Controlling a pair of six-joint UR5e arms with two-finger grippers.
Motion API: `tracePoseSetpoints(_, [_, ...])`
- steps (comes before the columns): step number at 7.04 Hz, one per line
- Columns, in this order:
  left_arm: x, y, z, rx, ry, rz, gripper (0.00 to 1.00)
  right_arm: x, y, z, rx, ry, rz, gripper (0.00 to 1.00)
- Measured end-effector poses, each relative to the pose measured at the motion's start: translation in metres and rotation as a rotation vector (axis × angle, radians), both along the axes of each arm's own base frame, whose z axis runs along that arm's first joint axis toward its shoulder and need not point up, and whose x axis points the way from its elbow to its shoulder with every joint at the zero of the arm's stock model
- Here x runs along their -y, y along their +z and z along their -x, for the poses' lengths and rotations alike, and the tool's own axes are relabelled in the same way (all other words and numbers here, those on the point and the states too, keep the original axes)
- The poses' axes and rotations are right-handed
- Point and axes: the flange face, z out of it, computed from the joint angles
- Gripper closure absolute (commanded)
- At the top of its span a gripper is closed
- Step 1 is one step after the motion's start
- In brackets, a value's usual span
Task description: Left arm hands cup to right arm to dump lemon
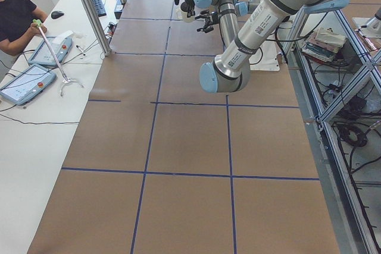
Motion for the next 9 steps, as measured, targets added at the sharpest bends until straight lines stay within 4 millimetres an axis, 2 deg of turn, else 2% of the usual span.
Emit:
tracePoseSetpoints(1, [-0.001,0.032,0.025,0.025,-0.010,-0.017,1.00,0.021,0.002,-0.008,0.007,-0.017,0.029,0.00])
tracePoseSetpoints(2, [-0.008,0.073,0.046,0.075,0.016,-0.072,1.00,0.047,0.005,-0.024,0.018,-0.039,0.067,0.00])
tracePoseSetpoints(3, [-0.019,0.125,0.069,0.145,0.059,-0.144,1.00,0.067,0.008,-0.046,0.033,-0.065,0.102,0.00])
tracePoseSetpoints(5, [-0.031,0.239,0.121,0.279,0.117,-0.272,1.00,0.107,0.024,-0.115,0.061,-0.130,0.188,0.00])
tracePoseSetpoints(6, [-0.027,0.295,0.146,0.325,0.127,-0.310,1.00,0.127,0.034,-0.149,0.068,-0.152,0.231,0.00])
tracePoseSetpoints(7, [-0.016,0.351,0.162,0.356,0.132,-0.329,1.00,0.144,0.041,-0.181,0.075,-0.171,0.272,0.00])
tracePoseSetpoints(8, [-0.001,0.416,0.177,0.355,0.145,-0.328,1.00,0.159,0.051,-0.217,0.079,-0.201,0.319,0.00])
tracePoseSetpoints(9, [0.011,0.475,0.199,0.316,0.158,-0.308,1.00,0.170,0.064,-0.255,0.059,-0.241,0.358,0.00])
